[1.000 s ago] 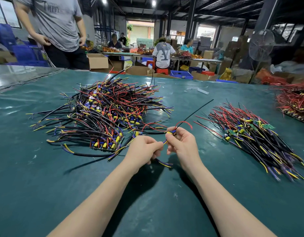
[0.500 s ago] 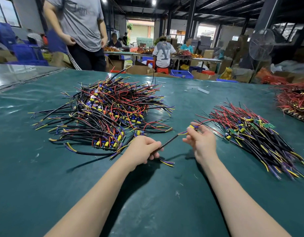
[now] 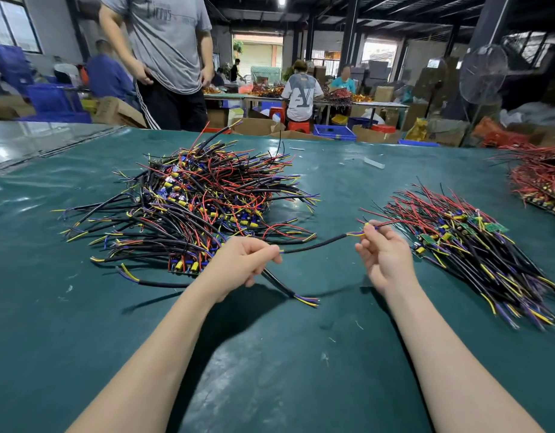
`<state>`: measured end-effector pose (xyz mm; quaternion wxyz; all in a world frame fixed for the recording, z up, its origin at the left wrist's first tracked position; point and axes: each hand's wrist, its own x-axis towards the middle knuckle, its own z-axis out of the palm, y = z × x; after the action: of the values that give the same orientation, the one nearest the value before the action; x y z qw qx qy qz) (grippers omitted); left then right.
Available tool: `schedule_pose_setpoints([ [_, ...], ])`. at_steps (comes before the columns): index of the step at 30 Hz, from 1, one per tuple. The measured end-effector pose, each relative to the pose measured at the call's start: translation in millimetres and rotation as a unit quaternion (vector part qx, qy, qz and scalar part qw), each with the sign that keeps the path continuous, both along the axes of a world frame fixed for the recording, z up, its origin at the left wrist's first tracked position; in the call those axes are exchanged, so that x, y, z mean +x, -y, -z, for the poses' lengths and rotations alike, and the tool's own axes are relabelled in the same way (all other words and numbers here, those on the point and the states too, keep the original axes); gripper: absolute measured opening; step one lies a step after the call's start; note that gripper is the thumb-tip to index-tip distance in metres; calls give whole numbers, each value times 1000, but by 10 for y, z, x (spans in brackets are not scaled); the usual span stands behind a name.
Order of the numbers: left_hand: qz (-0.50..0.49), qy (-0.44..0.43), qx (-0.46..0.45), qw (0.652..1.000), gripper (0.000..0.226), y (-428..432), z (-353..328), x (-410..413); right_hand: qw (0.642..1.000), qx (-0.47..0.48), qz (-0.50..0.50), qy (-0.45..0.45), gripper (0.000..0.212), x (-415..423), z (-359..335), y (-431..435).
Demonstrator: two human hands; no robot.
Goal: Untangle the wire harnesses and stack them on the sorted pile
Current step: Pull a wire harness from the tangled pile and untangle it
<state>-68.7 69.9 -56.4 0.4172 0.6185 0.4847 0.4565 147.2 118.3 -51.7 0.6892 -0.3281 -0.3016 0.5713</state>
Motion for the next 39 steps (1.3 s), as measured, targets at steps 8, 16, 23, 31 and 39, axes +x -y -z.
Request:
schedule_pose_setpoints([
  [8, 44, 86, -23, 995, 50, 38, -51, 54, 1000, -11, 20, -7, 21, 5, 71, -24],
  [16, 16, 13, -42, 999, 52, 92, -205, -32, 999, -18, -19, -24, 19, -12, 14, 18],
  [23, -233, -457, 215, 831, 27, 92, -121, 117, 993, 28, -37, 110, 18, -294, 101, 139],
  [31, -140, -247, 139, 949, 21, 218, -86, 341, 983, 45, -146, 97, 13, -607, 102, 323],
  [39, -123, 21, -51, 991, 23, 231, -193, 336, 986, 47, -146, 62, 26, -500, 74, 281],
])
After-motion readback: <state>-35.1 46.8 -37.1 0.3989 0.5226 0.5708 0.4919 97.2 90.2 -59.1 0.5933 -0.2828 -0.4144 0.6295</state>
